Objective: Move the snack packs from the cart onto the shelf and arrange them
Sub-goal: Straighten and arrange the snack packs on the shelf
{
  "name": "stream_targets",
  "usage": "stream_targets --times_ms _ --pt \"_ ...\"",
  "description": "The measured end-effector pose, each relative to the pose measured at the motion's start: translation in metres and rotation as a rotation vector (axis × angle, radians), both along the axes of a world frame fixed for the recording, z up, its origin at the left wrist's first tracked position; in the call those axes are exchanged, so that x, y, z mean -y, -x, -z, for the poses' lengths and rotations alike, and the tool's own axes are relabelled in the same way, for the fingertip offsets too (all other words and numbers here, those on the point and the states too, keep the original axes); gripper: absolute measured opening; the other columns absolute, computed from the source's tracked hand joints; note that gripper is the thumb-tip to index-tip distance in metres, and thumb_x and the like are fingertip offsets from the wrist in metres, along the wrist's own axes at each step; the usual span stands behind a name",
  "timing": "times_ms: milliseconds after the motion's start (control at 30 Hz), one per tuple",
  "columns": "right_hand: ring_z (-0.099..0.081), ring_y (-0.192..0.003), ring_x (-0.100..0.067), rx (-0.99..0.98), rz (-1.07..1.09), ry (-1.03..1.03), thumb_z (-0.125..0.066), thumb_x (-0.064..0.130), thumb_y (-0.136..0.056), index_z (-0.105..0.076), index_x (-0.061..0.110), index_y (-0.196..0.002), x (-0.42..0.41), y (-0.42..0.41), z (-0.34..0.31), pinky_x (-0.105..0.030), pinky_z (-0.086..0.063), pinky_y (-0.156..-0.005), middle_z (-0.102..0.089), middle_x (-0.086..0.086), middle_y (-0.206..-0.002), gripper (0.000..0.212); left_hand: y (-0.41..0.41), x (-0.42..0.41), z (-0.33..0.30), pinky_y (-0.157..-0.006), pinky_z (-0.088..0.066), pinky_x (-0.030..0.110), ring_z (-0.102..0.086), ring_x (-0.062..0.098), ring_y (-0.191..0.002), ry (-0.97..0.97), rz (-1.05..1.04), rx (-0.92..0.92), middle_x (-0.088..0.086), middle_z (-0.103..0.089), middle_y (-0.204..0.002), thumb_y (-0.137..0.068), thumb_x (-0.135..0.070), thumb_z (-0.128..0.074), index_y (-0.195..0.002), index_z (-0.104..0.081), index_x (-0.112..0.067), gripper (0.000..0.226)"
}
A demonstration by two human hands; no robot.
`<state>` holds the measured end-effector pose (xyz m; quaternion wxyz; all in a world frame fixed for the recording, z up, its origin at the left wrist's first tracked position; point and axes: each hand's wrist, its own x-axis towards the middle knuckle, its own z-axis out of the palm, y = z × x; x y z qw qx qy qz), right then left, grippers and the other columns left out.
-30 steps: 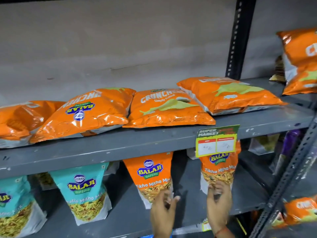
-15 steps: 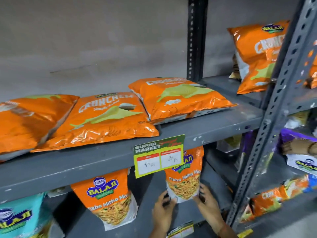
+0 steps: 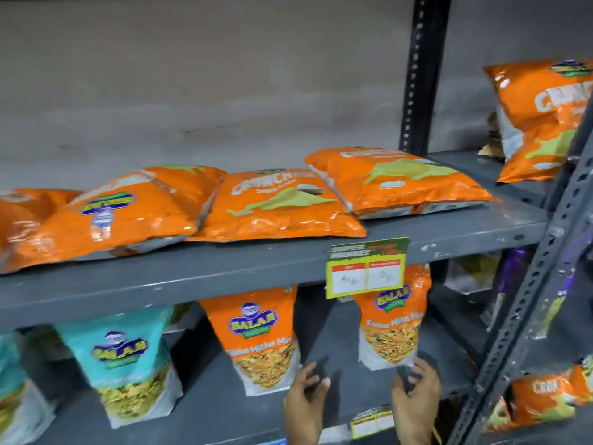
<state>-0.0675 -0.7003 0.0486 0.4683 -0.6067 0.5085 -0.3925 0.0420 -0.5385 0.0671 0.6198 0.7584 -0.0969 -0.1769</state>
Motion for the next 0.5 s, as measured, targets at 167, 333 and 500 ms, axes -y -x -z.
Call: stream_targets --times_ms 167,333,500 --pt "-0.054 -0.079 0.001 0.286 -0.17 0.212 -0.054 0.032 -0.058 -0.055 0.024 -0.105 -0.144 -0.053 -0.032 -0.013 -0.042 -0.073 -0.054 0.018 -0.096 0.048 -0.022 -0.122 -0.028 -0.065 -0.059 0.032 -0.067 0.002 -0.06 -0.01 -0.181 0.106 -0.034 -0.068 -0.07 -0.07 -0.029 -0.078 -0.09 -0.068 -0.046 0.028" --pt "-0.055 -0.083 0.006 0.222 -0.513 0.283 -0.061 0.013 -0.063 -0.054 0.048 -0.101 -0.285 -0.103 -0.038 -0.004 -0.04 -0.075 -0.056 0.029 -0.101 0.052 -0.053 -0.273 -0.05 -0.062 -0.053 0.018 -0.067 -0.003 -0.062 0.024 -0.383 0.148 -0.015 -0.073 -0.069 -0.068 -0.037 -0.076 -0.085 -0.068 -0.039 0.019" --pt "-0.058 -0.079 0.003 0.118 -0.863 0.259 -0.065 0.023 -0.064 -0.049 0.066 -0.097 -0.396 -0.142 -0.037 -0.006 -0.044 -0.067 -0.059 0.018 -0.1 0.056 -0.091 -0.406 -0.062 -0.061 -0.05 0.009 -0.063 -0.006 -0.058 -0.012 -0.562 0.127 0.004 -0.07 -0.076 -0.075 -0.012 -0.074 -0.101 -0.065 -0.013 0.027"
